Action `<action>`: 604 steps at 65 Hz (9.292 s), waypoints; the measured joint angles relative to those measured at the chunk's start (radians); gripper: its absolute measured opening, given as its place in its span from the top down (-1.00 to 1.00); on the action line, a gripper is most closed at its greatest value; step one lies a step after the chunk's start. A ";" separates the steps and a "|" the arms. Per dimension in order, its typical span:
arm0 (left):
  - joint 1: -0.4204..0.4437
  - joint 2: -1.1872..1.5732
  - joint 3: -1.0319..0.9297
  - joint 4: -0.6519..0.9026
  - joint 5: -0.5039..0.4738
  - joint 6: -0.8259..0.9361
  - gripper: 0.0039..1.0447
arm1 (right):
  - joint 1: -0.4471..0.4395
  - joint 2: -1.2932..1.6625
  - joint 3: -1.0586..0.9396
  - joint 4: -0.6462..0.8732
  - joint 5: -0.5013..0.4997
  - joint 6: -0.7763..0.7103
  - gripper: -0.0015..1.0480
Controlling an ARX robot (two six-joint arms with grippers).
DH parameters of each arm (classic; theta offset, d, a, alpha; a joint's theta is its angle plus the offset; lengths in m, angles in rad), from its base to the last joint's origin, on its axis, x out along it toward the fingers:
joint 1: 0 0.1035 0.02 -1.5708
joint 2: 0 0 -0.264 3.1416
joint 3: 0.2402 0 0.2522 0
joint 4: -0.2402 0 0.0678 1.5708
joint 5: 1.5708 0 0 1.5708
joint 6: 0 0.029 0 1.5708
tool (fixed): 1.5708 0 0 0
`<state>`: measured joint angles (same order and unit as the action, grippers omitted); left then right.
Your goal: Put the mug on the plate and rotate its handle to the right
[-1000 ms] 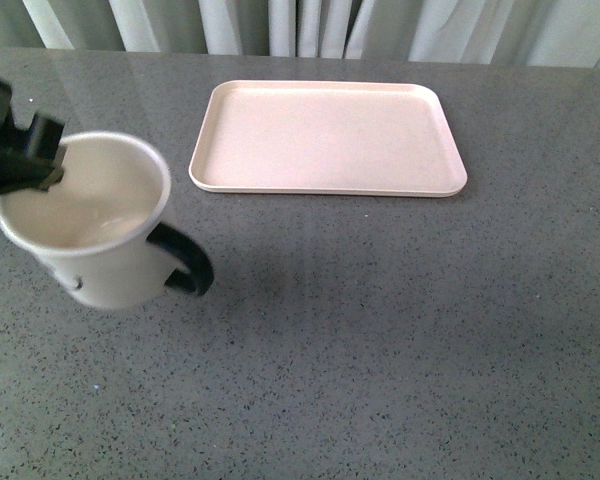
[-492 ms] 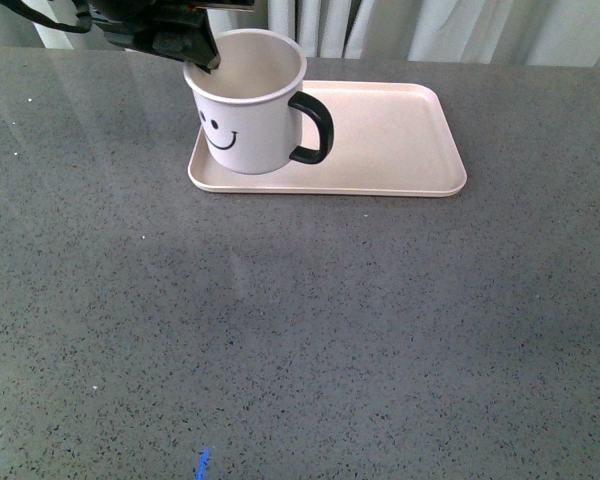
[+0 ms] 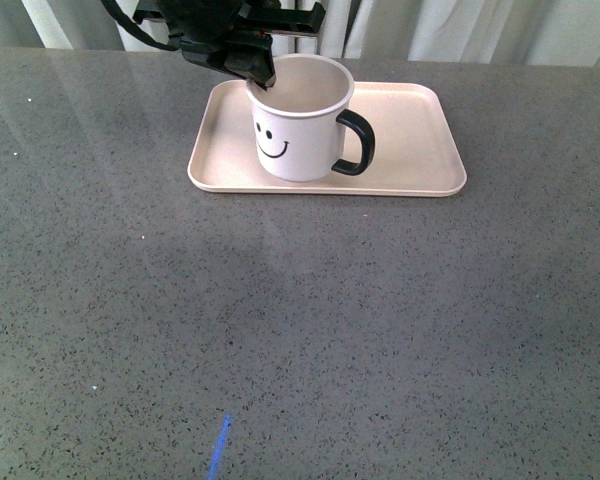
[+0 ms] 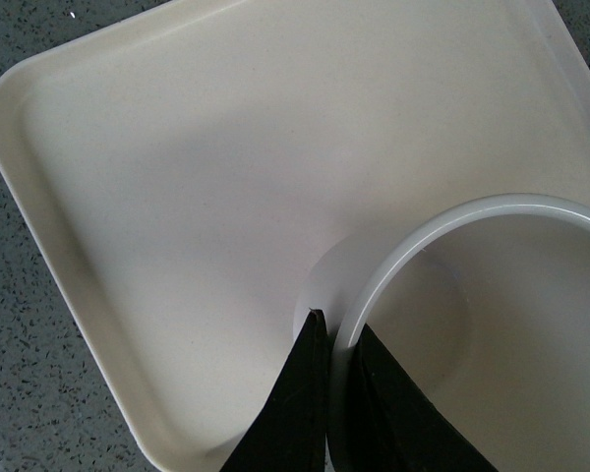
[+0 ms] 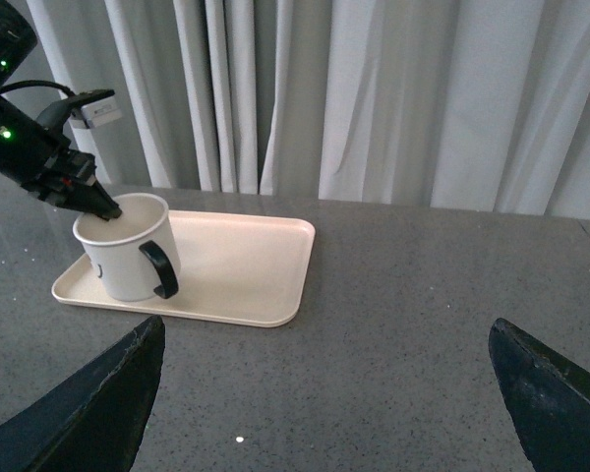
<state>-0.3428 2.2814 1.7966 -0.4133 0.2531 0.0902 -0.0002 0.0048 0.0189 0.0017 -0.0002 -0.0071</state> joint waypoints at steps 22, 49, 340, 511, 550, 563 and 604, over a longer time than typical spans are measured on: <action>-0.014 0.097 0.151 -0.062 0.007 0.019 0.96 | 0.000 0.000 0.000 0.000 0.000 0.000 -0.82; -0.014 0.171 0.245 -0.106 0.014 0.045 0.96 | 0.000 0.000 0.000 0.000 0.000 0.000 -0.82; 0.340 -2.265 -1.783 0.413 -0.253 -0.088 0.98 | 0.000 0.000 0.000 0.000 0.000 0.000 -0.82; 0.341 -2.266 -1.783 0.413 -0.253 -0.088 -0.83 | 0.172 2.139 1.478 -0.091 -0.115 0.075 -0.82; 0.341 -2.266 -1.783 0.413 -0.253 -0.088 -0.83 | 0.200 2.238 1.605 -0.175 -0.068 0.121 -0.68; 0.341 -2.266 -1.783 0.413 -0.253 -0.088 -0.83 | 0.206 2.254 1.628 -0.192 -0.050 0.131 -0.16; 0.341 -2.266 -1.783 0.413 -0.253 -0.088 -0.83 | 0.201 2.269 1.730 -0.285 -0.042 0.113 0.97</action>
<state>-0.0017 0.0158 0.0135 -0.0002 0.0002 0.0021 0.2005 2.2734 1.7485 -0.2836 -0.0425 0.1055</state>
